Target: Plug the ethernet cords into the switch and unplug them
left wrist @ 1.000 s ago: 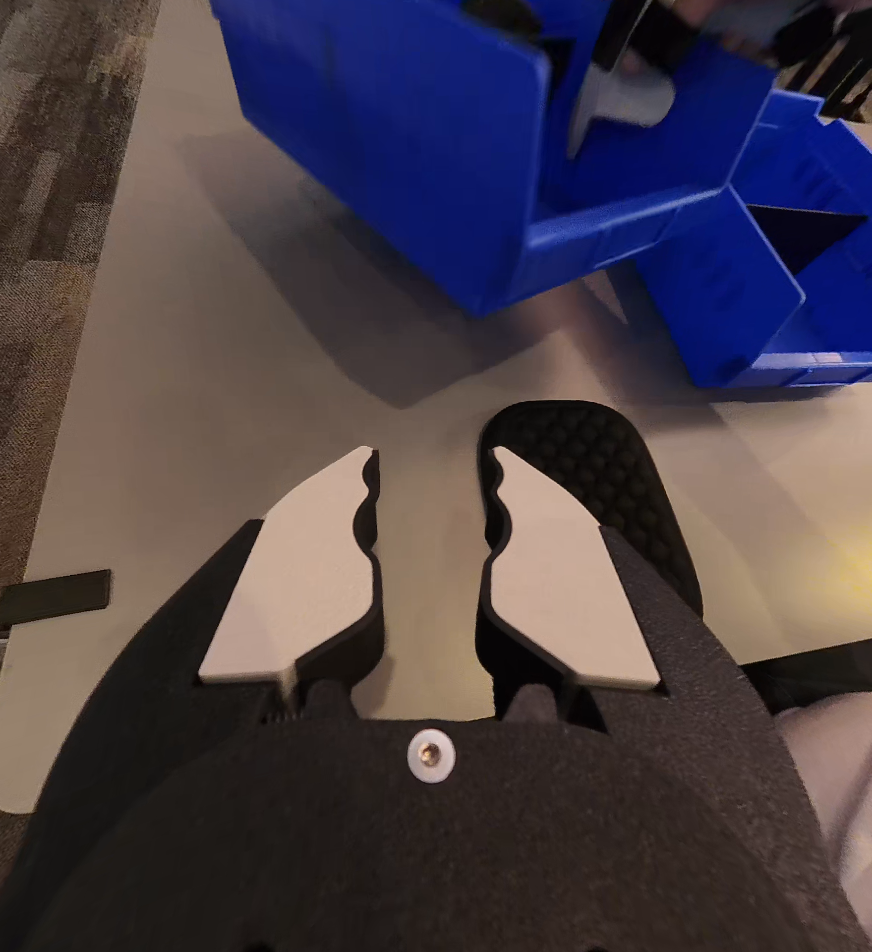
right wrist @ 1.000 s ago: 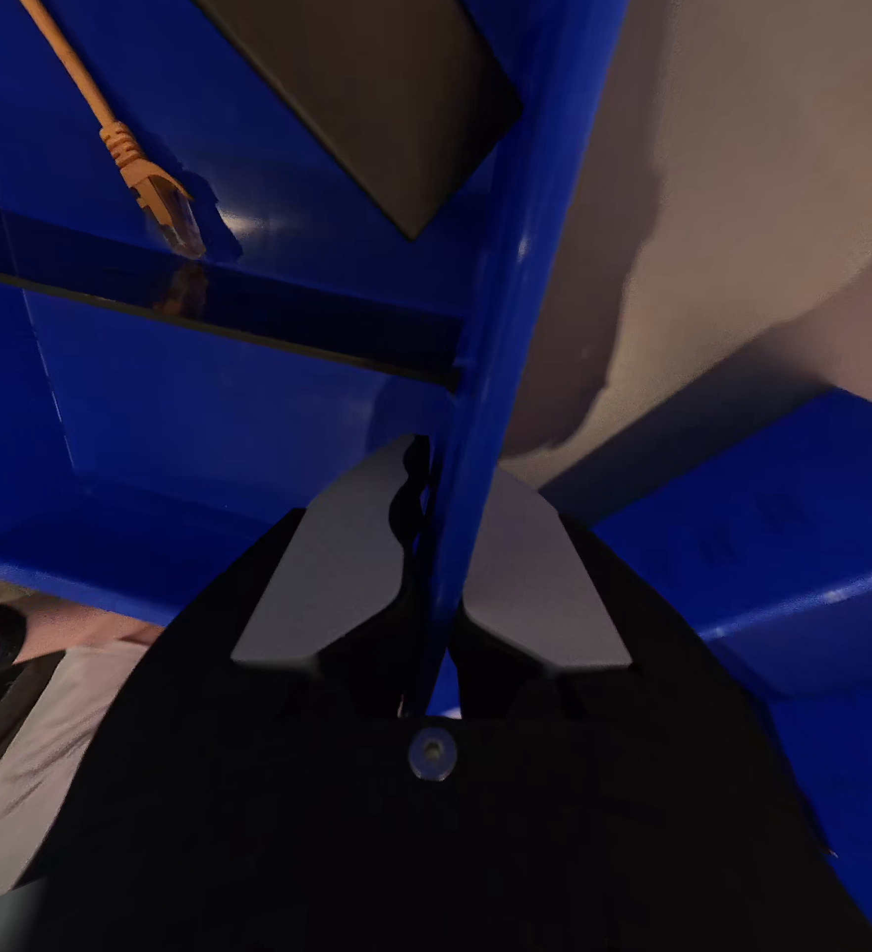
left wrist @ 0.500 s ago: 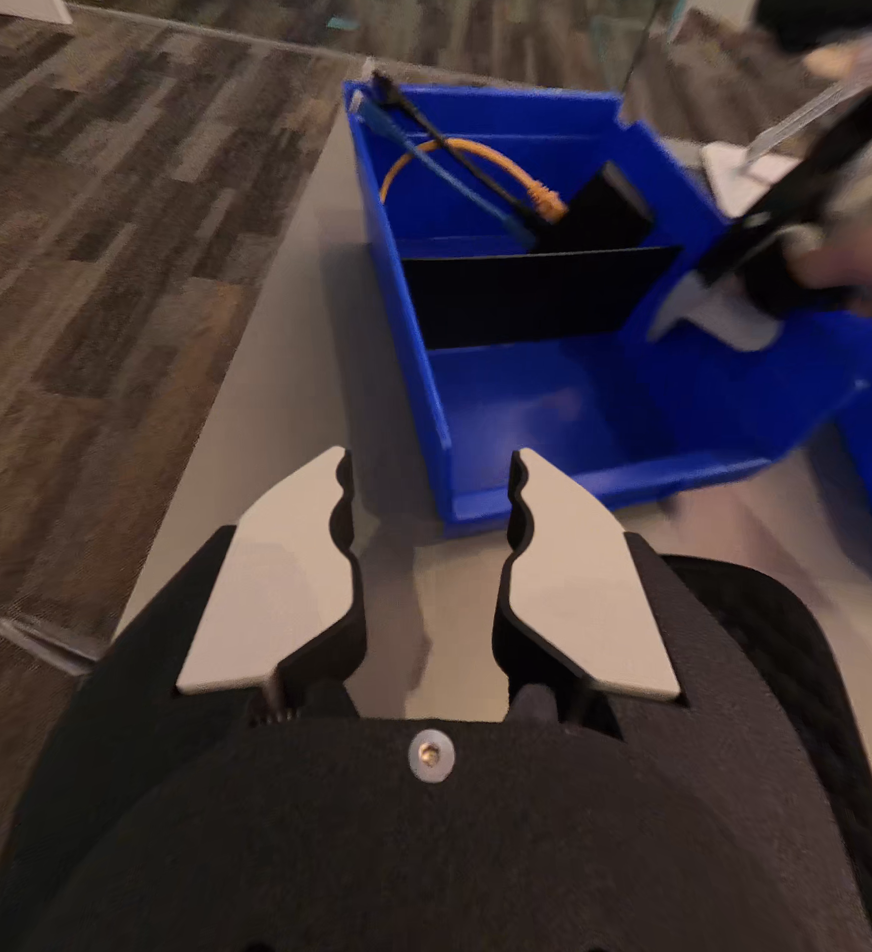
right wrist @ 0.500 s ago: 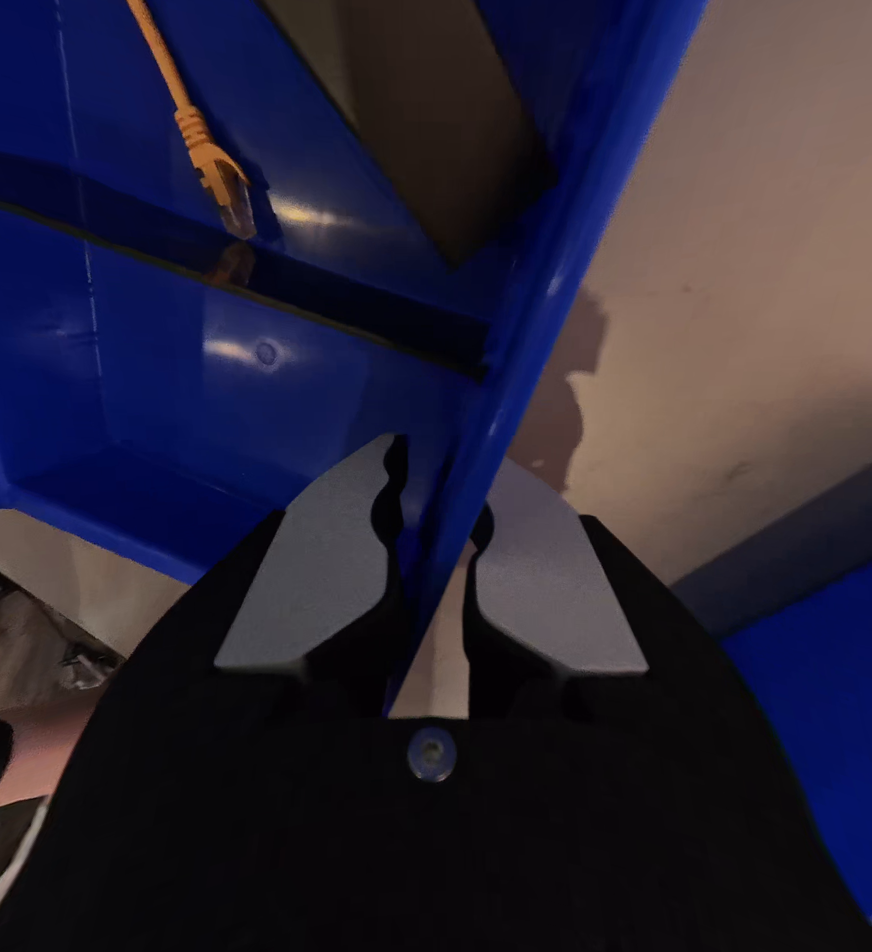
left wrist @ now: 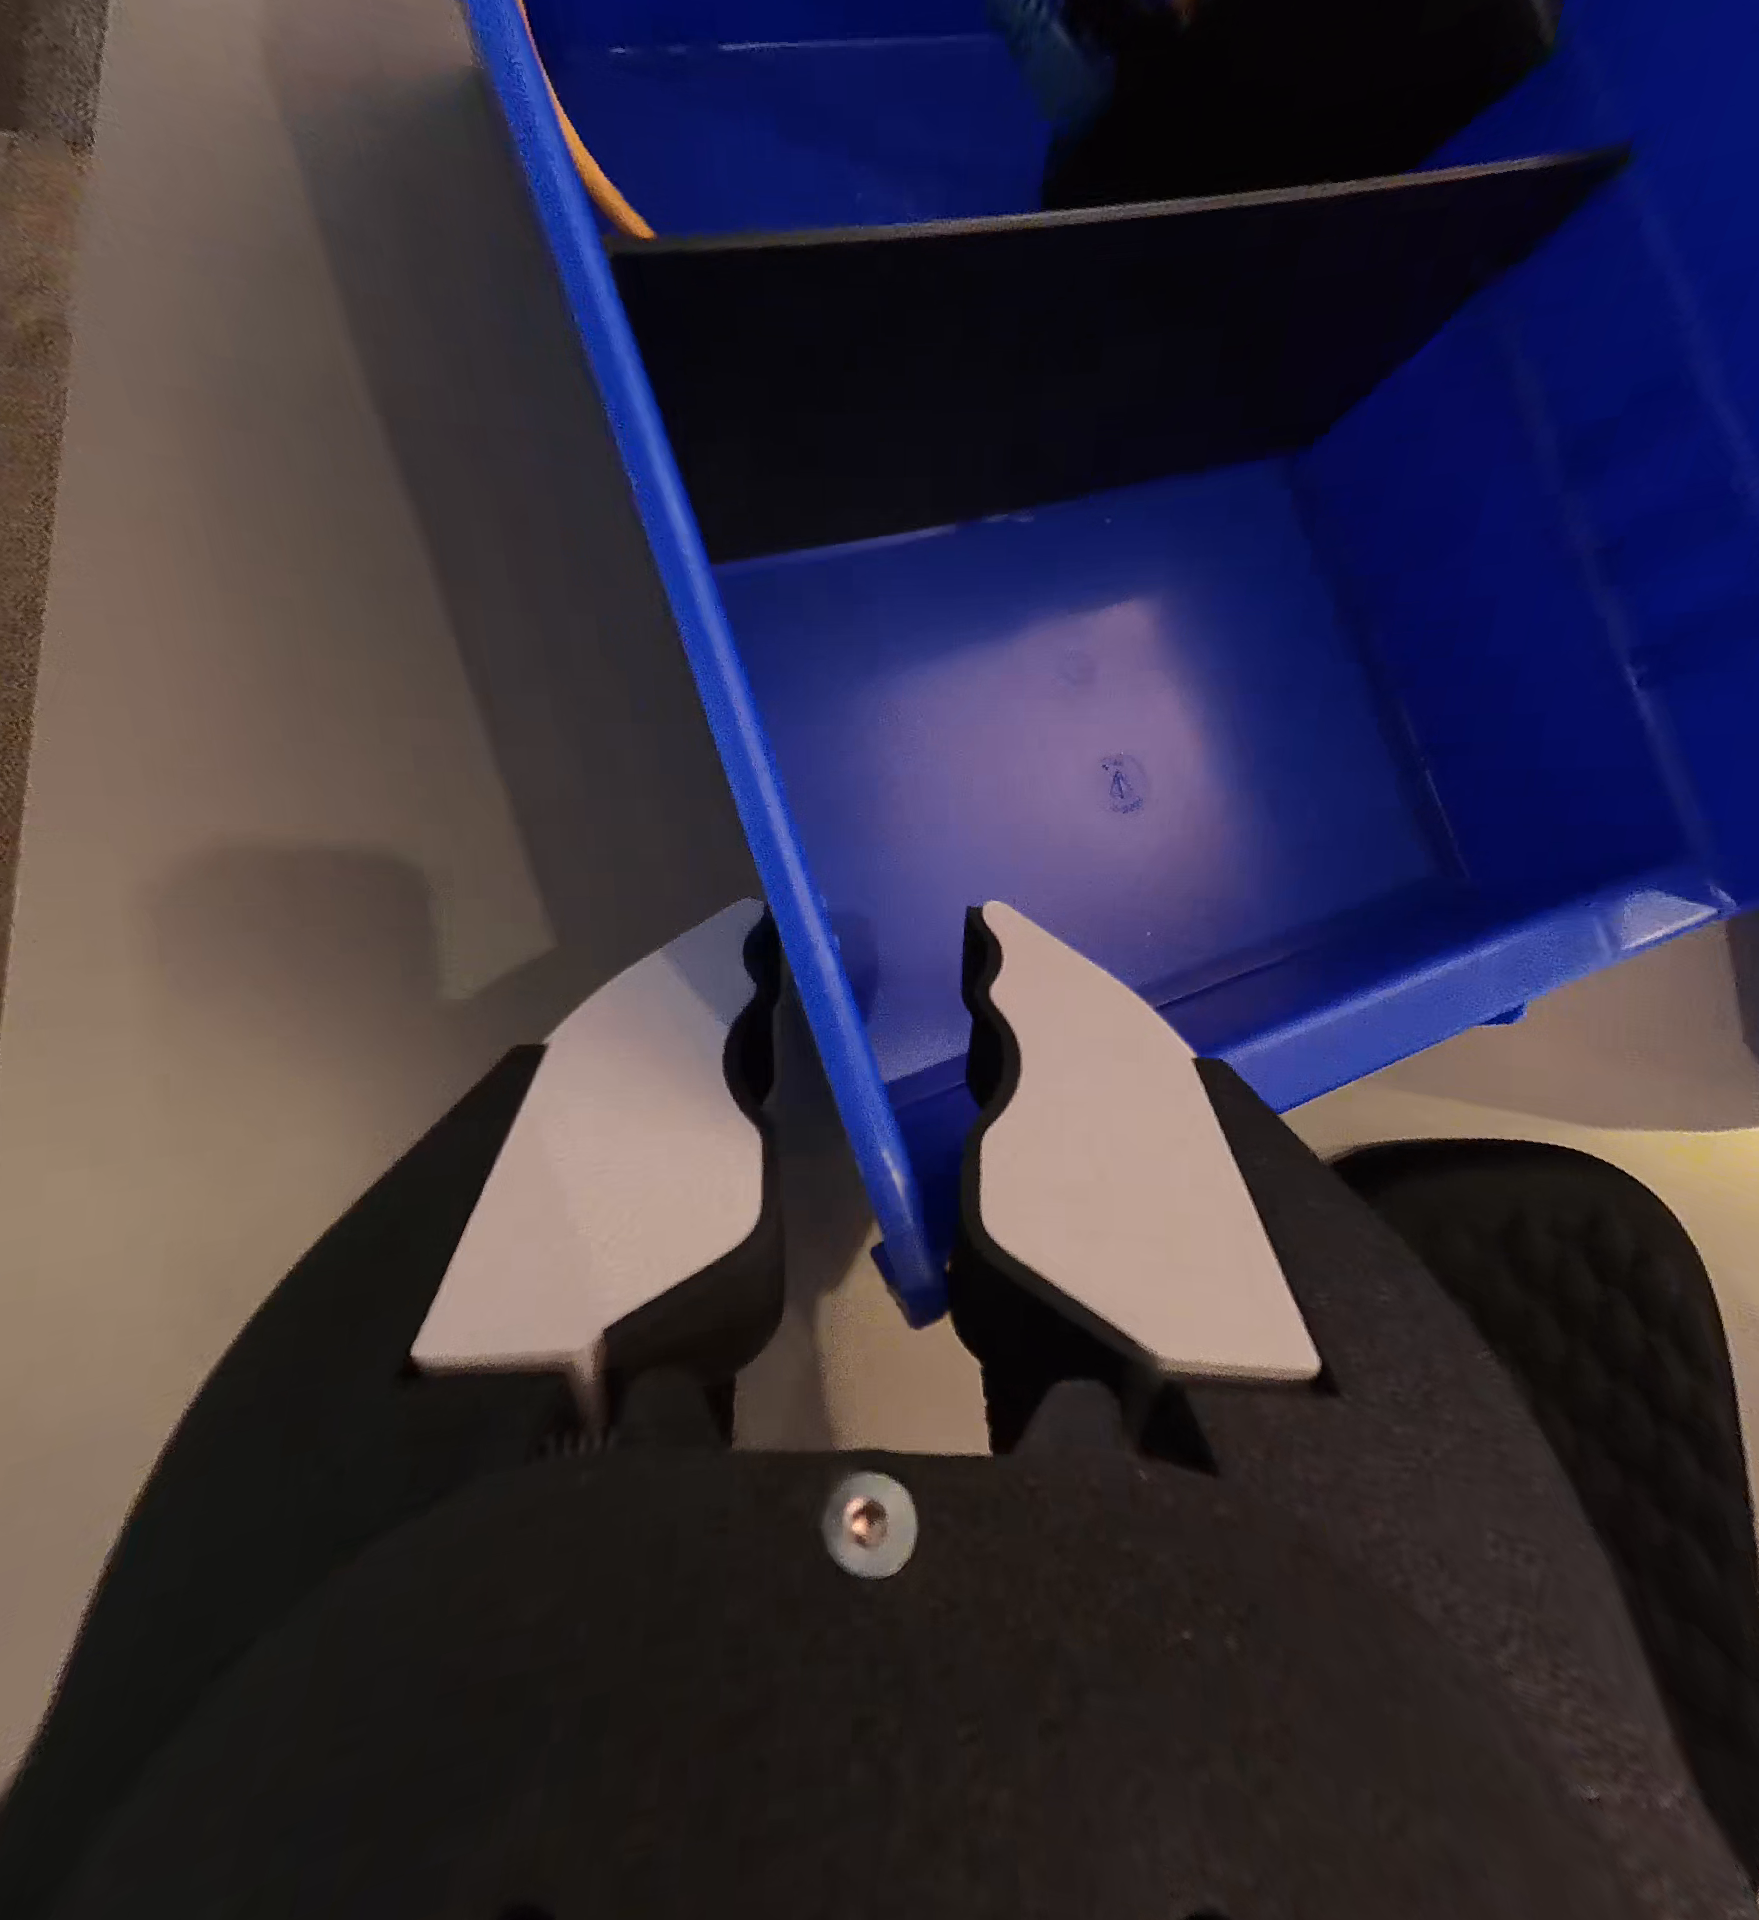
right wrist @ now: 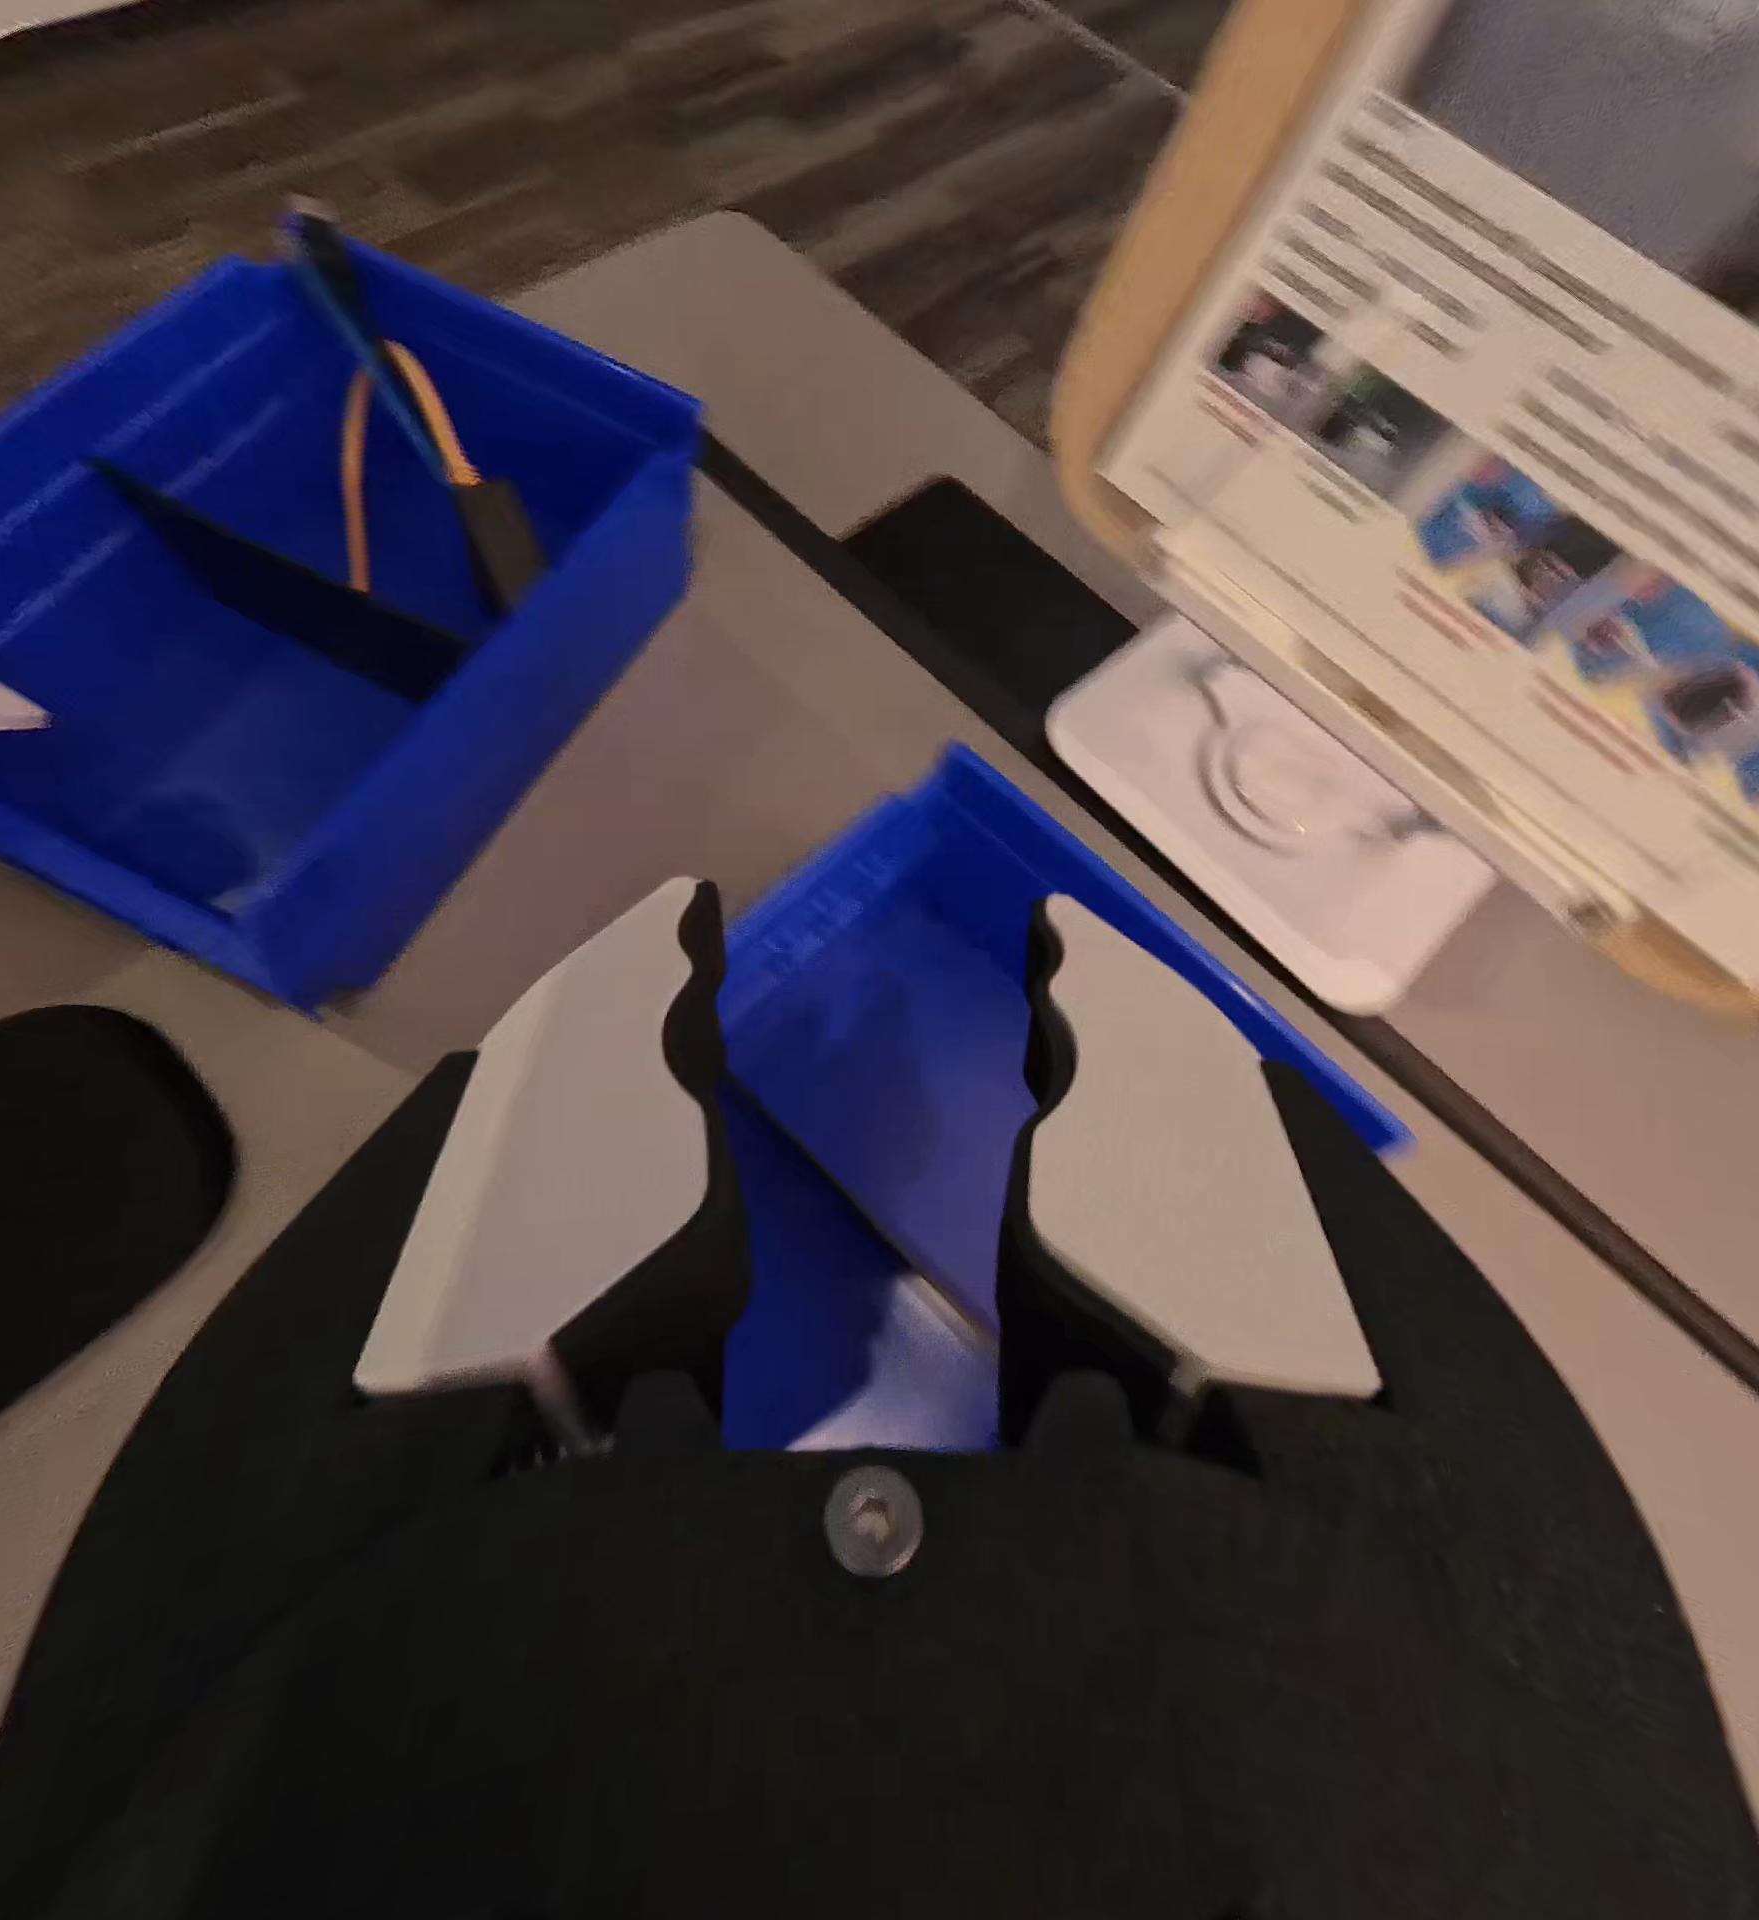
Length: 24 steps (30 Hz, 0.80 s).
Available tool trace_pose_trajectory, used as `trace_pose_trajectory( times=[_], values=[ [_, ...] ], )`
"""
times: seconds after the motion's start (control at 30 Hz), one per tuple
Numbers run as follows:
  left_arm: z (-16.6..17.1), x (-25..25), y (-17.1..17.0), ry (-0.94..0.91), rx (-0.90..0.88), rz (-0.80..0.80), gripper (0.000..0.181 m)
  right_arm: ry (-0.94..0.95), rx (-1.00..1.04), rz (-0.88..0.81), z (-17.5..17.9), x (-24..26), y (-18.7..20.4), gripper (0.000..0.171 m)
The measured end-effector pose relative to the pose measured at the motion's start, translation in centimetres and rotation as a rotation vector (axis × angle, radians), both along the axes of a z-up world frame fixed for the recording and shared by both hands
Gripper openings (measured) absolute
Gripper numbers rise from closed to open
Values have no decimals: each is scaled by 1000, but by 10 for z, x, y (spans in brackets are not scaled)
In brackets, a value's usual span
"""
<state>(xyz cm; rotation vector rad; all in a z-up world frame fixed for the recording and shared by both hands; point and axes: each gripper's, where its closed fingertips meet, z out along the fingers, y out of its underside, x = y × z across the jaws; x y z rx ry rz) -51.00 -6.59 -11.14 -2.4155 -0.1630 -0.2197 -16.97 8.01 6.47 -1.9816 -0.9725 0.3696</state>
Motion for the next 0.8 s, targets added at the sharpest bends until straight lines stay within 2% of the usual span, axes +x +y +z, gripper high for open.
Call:
trace_pose_trajectory(
  times=[0.13, 0.27, 0.33, 0.47, 0.8],
  values=[
    [-1, -6, 8, 37, -44, -77, 30, -74, -167, -113, -37, 91, -1, 58],
    [-4, -12, 10, 195, -154, -196, 22, -151, -190, -161, -63, 145, -6, 57],
    [-4, -11, 12, 268, -190, -249, 21, -144, -206, -162, -70, 156, -10, 57],
    [-5, 2, 18, 265, -183, -292, 20, -125, -245, -142, -81, 162, -17, 56],
    [-5, 27, 7, 274, -176, -402, 20, -165, -294, -142, -100, 174, -20, 56]
  ],
)
